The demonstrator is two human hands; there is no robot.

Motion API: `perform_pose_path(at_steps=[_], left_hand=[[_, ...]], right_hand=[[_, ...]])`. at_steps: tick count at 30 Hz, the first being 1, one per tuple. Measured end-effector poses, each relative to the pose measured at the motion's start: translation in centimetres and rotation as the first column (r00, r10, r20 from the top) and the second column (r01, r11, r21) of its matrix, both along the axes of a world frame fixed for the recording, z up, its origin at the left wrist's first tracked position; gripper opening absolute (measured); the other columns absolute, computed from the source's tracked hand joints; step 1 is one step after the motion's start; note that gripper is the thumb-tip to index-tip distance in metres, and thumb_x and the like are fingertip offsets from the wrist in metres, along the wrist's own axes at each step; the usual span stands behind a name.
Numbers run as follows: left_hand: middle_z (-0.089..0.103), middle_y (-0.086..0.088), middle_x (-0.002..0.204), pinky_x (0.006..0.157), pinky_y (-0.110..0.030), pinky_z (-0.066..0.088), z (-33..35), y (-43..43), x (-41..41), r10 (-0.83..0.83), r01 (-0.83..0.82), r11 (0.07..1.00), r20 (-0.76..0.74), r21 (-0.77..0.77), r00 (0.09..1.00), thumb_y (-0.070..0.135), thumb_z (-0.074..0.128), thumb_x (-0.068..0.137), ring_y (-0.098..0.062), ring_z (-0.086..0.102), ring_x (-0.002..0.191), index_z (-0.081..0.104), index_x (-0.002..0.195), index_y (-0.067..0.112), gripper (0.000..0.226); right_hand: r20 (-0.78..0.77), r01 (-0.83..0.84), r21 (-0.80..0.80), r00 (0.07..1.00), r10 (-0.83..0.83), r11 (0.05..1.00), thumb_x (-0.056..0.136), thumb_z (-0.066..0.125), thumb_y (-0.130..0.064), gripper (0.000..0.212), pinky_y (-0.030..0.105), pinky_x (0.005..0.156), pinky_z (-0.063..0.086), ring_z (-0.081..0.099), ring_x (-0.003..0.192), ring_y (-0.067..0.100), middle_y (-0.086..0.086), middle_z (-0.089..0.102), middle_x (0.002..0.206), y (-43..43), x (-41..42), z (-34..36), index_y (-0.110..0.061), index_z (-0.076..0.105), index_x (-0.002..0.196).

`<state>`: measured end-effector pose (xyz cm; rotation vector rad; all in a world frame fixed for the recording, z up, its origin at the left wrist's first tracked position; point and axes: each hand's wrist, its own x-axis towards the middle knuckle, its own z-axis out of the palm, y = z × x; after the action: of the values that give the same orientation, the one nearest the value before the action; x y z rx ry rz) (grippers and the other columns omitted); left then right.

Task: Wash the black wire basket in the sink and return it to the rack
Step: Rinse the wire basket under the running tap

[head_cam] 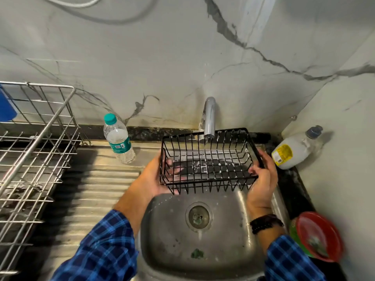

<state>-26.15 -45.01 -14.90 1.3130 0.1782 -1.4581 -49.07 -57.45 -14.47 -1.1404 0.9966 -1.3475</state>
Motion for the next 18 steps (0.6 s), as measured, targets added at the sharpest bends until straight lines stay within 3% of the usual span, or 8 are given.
perform_pose_path(at_steps=[2, 4, 6, 9, 13, 14, 16, 18], left_hand=[[0.073, -0.014, 0.116, 0.098, -0.071, 0.042, 0.5, 0.1, -0.4, -0.037, 0.035, 0.994, -0.018, -0.099, 0.999, 0.084, 0.045, 0.080, -0.040, 0.067, 0.112, 0.068, 0.064, 0.022, 0.069], [0.072, -0.013, 0.119, 0.095, -0.064, 0.050, 1.1, 0.8, -0.8, -0.139, 0.149, 0.982, 0.093, -0.116, 0.986, 0.079, 0.053, 0.081, -0.035, 0.069, 0.110, 0.077, 0.086, 0.019, 0.064], [0.066, -0.013, 0.129, 0.093, -0.061, 0.054, 1.0, 1.3, -1.2, -0.260, 0.274, 0.960, 0.180, -0.059, 0.949, 0.050, 0.073, 0.086, -0.030, 0.071, 0.108, 0.065, 0.121, 0.016, 0.049], [0.068, -0.014, 0.116, 0.071, -0.051, 0.058, 0.5, 0.9, -1.8, -0.248, 0.230, 0.968, 0.261, 0.097, 0.933, -0.003, 0.060, 0.094, -0.025, 0.072, 0.091, 0.055, 0.116, 0.012, 0.027], [0.060, -0.018, 0.128, 0.076, -0.062, 0.054, 0.4, -0.4, -2.4, -0.195, 0.172, 0.980, 0.291, 0.103, 0.937, -0.021, 0.039, 0.086, -0.033, 0.061, 0.115, 0.047, 0.111, 0.016, 0.045], [0.060, -0.018, 0.128, 0.079, -0.064, 0.053, 0.3, -0.7, -2.4, -0.191, 0.169, 0.981, 0.296, 0.098, 0.936, -0.021, 0.038, 0.086, -0.033, 0.061, 0.116, 0.047, 0.112, 0.015, 0.046], [0.064, -0.016, 0.122, 0.075, -0.057, 0.053, 0.4, -1.3, -2.9, -0.166, 0.155, 0.986, 0.318, 0.059, 0.934, -0.019, 0.038, 0.089, -0.033, 0.063, 0.113, 0.049, 0.103, 0.017, 0.040], [0.068, -0.010, 0.106, 0.067, -0.042, 0.049, 0.9, -1.9, -3.7, -0.144, 0.148, 0.989, 0.389, 0.021, 0.910, -0.010, 0.041, 0.096, -0.031, 0.064, 0.103, 0.050, 0.094, 0.020, 0.031]], right_hand=[[0.014, -0.037, 0.038, 0.999, 0.037, 0.999, 0.078, 0.041, -0.006, 0.050, 0.022, 0.067, 0.049, 0.049, 0.076, 0.018, 0.008, 0.055, 0.088, -0.1, -0.2, -0.4, -0.021, 0.068, 0.117], [0.003, -0.051, 0.080, 0.999, 0.051, 0.995, 0.076, 0.040, -0.003, 0.054, 0.021, 0.066, 0.049, 0.048, 0.072, 0.017, 0.006, 0.051, 0.081, -0.3, -0.8, -1.0, -0.022, 0.068, 0.119], [-0.063, -0.049, 0.103, 0.996, 0.056, 0.993, 0.075, 0.040, -0.001, 0.059, 0.020, 0.068, 0.046, 0.049, 0.075, 0.017, 0.005, 0.053, 0.082, -0.5, -1.5, -1.8, -0.022, 0.068, 0.123], [-0.327, -0.051, 0.099, 0.942, 0.081, 0.994, 0.085, 0.046, -0.004, 0.051, 0.030, 0.083, 0.047, 0.056, 0.091, 0.012, -0.002, 0.062, 0.101, -1.2, -1.8, -1.4, -0.027, 0.068, 0.125], [-0.754, -0.102, -0.464, 0.567, -0.332, 0.880, 0.088, 0.058, -0.009, 0.030, 0.021, 0.088, 0.039, 0.059, 0.103, 0.024, 0.008, 0.062, 0.112, -0.6, 0.0, 1.8, -0.010, 0.065, 0.117], [-0.781, -0.234, -0.443, 0.574, -0.245, 0.865, 0.091, 0.058, -0.011, 0.024, 0.019, 0.083, 0.043, 0.061, 0.098, 0.019, 0.004, 0.063, 0.108, -0.4, 1.1, 2.4, -0.012, 0.064, 0.114], [-0.758, -0.513, 0.100, 0.516, 0.400, 0.852, 0.100, 0.054, -0.018, 0.017, 0.023, 0.076, 0.056, 0.066, 0.089, 0.013, 0.001, 0.066, 0.106, -0.3, 4.1, 3.2, -0.017, 0.063, 0.115], [-0.343, -0.613, 0.587, 0.402, 0.849, 0.528, 0.102, 0.056, -0.023, 0.020, 0.032, 0.082, 0.060, 0.071, 0.091, 0.020, 0.014, 0.070, 0.112, -0.9, 6.7, 2.5, -0.014, 0.063, 0.118]])
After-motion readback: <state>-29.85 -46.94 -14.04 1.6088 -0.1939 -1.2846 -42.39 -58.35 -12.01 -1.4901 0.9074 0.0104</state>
